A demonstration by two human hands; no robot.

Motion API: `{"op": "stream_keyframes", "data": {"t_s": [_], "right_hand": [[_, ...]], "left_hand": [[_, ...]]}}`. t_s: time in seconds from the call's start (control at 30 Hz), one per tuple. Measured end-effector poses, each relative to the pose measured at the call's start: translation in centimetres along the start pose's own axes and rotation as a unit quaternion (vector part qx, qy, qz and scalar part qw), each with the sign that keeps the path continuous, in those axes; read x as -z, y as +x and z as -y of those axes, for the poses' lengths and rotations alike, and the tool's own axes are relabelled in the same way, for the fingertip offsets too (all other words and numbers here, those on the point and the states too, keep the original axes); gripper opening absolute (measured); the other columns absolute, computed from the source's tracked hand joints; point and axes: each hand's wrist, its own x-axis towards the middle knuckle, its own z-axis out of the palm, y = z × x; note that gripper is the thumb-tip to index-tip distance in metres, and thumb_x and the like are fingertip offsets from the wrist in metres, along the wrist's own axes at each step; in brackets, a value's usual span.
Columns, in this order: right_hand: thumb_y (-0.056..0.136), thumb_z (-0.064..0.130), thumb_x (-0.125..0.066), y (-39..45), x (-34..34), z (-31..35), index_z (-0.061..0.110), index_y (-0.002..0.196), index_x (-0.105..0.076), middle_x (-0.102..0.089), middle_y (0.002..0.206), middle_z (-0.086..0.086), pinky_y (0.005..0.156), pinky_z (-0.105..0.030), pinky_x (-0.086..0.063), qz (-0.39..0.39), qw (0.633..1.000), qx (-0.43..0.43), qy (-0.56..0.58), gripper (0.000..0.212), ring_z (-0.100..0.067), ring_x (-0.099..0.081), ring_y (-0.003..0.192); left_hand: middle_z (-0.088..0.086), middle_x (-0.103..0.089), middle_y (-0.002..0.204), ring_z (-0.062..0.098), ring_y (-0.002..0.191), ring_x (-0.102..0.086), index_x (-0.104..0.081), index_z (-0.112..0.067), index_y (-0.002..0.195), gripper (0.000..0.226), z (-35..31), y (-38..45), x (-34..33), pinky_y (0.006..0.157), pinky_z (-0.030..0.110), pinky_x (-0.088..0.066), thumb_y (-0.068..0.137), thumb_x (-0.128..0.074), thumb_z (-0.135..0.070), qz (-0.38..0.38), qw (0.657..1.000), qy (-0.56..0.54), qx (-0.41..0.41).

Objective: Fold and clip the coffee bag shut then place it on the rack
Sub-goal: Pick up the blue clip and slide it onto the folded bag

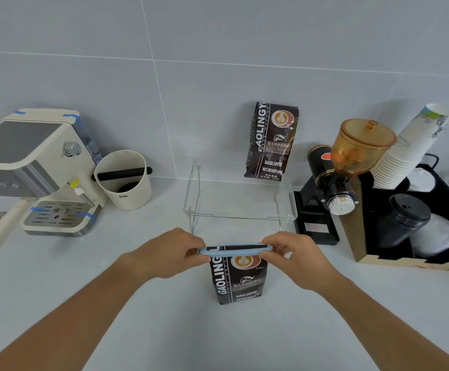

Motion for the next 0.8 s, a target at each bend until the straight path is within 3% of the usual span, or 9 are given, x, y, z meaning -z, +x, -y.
{"op": "stream_keyframes", "data": {"t_s": [0.1,0.2,0.27,0.37,0.43,0.6,0.7,0.8], "right_hand": [[0.080,0.015,-0.078,-0.2,-0.4,-0.8,0.021,0.108,-0.072,-0.066,0.088,0.014,0.065,-0.006,-0.049,-0.011,0.998,-0.043,0.042,0.029,0.002,-0.061,0.079],[0.081,0.016,-0.076,-0.5,-1.4,-1.9,0.028,0.110,-0.070,-0.070,0.094,0.015,0.066,-0.013,-0.052,0.017,0.990,-0.114,0.081,0.032,0.000,-0.065,0.083],[0.083,0.015,-0.073,-1.0,-2.4,-2.8,0.029,0.111,-0.070,-0.074,0.099,0.016,0.069,-0.016,-0.052,0.040,0.982,-0.150,0.110,0.031,0.000,-0.069,0.088],[0.087,0.011,-0.069,-2.0,-4.1,-3.7,0.024,0.111,-0.071,-0.076,0.107,0.010,0.074,-0.017,-0.053,0.035,0.975,-0.170,0.140,0.027,-0.002,-0.071,0.093],[0.089,0.007,-0.067,-2.6,-5.0,-3.8,0.026,0.106,-0.072,-0.077,0.107,0.006,0.075,-0.016,-0.053,0.006,0.970,-0.181,0.164,0.026,-0.004,-0.072,0.094],[0.091,0.008,-0.064,-2.9,-6.0,-3.2,0.034,0.091,-0.072,-0.077,0.085,0.023,0.065,-0.009,-0.050,-0.030,0.970,-0.191,0.149,0.028,0.005,-0.070,0.084],[0.093,0.007,-0.061,-2.9,-6.0,-3.1,0.027,0.090,-0.075,-0.075,0.080,0.028,0.063,-0.006,-0.047,-0.034,0.972,-0.183,0.144,0.024,0.008,-0.068,0.079],[0.093,0.007,-0.060,-2.7,-5.5,-2.6,0.019,0.100,-0.077,-0.077,0.086,0.025,0.069,-0.009,-0.050,-0.043,0.972,-0.174,0.149,0.021,0.005,-0.070,0.085]], "left_hand": [[0.010,-0.062,0.068,0.014,0.056,-0.047,-0.066,-0.023,0.079,0.023,0.2,-0.6,-1.8,0.055,0.029,-0.040,0.085,-0.063,-0.044,-0.053,0.981,-0.181,0.044],[0.001,-0.074,0.076,0.009,0.060,-0.059,-0.072,-0.030,0.089,0.009,-0.6,-1.1,-4.3,0.058,0.024,-0.045,0.081,-0.071,-0.031,-0.095,0.928,-0.346,0.106],[-0.004,-0.079,0.091,0.009,0.078,-0.074,-0.074,-0.029,0.096,0.018,-1.2,-1.1,-6.2,0.066,0.018,-0.052,0.081,-0.075,-0.018,-0.125,0.887,-0.424,0.135],[-0.002,-0.079,0.103,0.016,0.092,-0.075,-0.073,-0.024,0.104,0.031,-2.1,-1.0,-8.9,0.074,0.018,-0.055,0.081,-0.074,-0.003,-0.176,0.809,-0.530,0.181],[-0.002,-0.079,0.102,0.016,0.096,-0.074,-0.071,-0.020,0.108,0.034,-2.7,-1.0,-10.8,0.075,0.018,-0.056,0.082,-0.072,0.001,-0.193,0.783,-0.557,0.200],[-0.006,-0.079,0.103,0.013,0.101,-0.072,-0.074,-0.028,0.099,0.033,-3.5,-1.0,-12.8,0.089,0.029,-0.054,0.086,-0.066,0.002,-0.230,0.785,-0.536,0.210],[-0.014,-0.078,0.102,0.007,0.100,-0.072,-0.074,-0.034,0.099,0.036,-3.9,-0.9,-12.4,0.087,0.021,-0.055,0.089,-0.064,-0.001,-0.231,0.812,-0.500,0.193],[-0.017,-0.078,0.102,0.005,0.101,-0.071,-0.074,-0.028,0.106,0.031,-4.4,-0.9,-11.4,0.083,0.013,-0.054,0.091,-0.063,-0.004,-0.249,0.823,-0.479,0.175]]}}
